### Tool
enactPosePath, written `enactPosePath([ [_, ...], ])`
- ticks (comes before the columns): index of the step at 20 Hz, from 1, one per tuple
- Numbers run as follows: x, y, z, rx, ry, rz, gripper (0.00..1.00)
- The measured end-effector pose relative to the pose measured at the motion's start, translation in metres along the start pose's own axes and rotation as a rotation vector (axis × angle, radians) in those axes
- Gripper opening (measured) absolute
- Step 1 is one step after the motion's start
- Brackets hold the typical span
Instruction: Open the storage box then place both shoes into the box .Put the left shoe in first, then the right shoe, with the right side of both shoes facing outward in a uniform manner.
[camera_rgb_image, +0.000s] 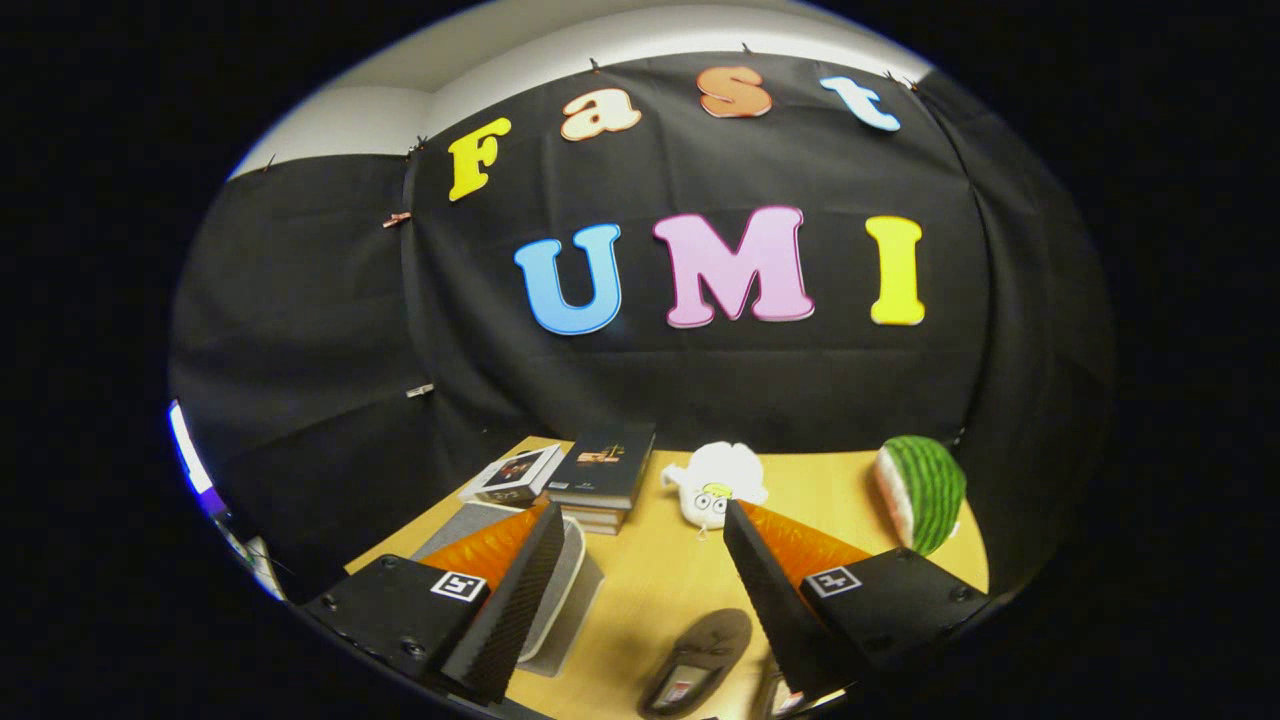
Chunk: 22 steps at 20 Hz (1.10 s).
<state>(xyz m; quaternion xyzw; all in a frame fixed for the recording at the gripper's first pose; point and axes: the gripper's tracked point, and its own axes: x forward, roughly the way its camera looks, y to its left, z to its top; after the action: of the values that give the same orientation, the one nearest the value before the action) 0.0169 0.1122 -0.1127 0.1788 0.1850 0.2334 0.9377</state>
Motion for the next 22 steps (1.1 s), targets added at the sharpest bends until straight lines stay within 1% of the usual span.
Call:
enactPosePath([
  [2, 0.009, 0.002, -0.022, 0.083, 0.064, 0.058, 0.98],
  [5, 0.020, -0.004, -0.057, 0.191, 0.164, 0.118, 0.99],
  [12, 0.038, 0.023, -0.115, 0.518, 0.398, 0.355, 0.98],
  [15, 0.039, 0.045, -0.139, 0.652, 0.504, 0.462, 0.98],
  [17, 0.041, 0.053, -0.154, 0.709, 0.576, 0.502, 0.98],
  [19, 0.043, 0.060, -0.172, 0.731, 0.633, 0.532, 0.98],
  [22, 0.042, 0.071, -0.189, 0.787, 0.676, 0.585, 0.98],
])
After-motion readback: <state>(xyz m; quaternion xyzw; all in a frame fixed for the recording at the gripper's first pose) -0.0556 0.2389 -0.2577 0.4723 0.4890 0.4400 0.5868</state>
